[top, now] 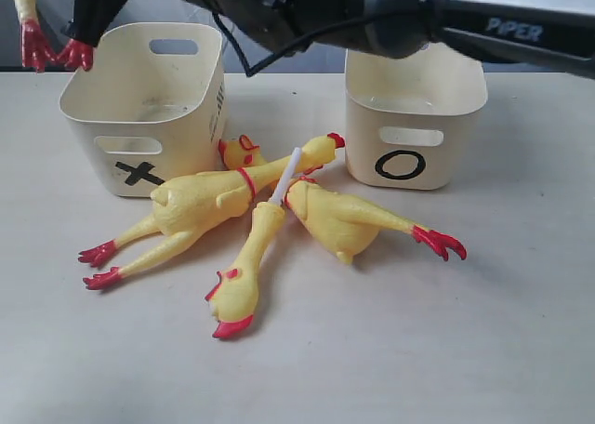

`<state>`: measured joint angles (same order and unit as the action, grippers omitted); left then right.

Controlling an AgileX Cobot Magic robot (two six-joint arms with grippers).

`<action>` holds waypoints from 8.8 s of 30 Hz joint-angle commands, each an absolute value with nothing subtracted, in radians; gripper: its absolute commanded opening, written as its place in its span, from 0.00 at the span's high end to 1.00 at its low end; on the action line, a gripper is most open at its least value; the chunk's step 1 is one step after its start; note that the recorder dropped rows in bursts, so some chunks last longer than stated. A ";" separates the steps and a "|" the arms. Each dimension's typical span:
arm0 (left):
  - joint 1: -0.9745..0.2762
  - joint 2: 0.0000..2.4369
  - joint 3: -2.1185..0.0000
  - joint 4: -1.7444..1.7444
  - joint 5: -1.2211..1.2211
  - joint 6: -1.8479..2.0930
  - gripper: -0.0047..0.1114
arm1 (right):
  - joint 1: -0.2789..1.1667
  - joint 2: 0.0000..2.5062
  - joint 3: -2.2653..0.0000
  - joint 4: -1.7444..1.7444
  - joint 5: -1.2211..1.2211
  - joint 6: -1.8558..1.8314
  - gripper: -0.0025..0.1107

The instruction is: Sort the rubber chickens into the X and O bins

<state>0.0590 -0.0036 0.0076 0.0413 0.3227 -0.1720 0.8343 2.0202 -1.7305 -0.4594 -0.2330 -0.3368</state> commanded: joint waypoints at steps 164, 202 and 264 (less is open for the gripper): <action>0.057 0.000 0.000 0.043 0.315 -0.173 0.96 | 0.866 2.232 -1.731 -0.215 0.696 -0.584 0.32; 0.057 0.000 0.000 0.043 0.315 -0.173 0.96 | 0.939 1.833 -1.733 -0.607 0.801 -0.595 0.99; 0.057 0.000 0.000 0.043 0.315 -0.173 0.96 | 0.688 1.907 -1.731 0.023 1.076 -0.374 0.32</action>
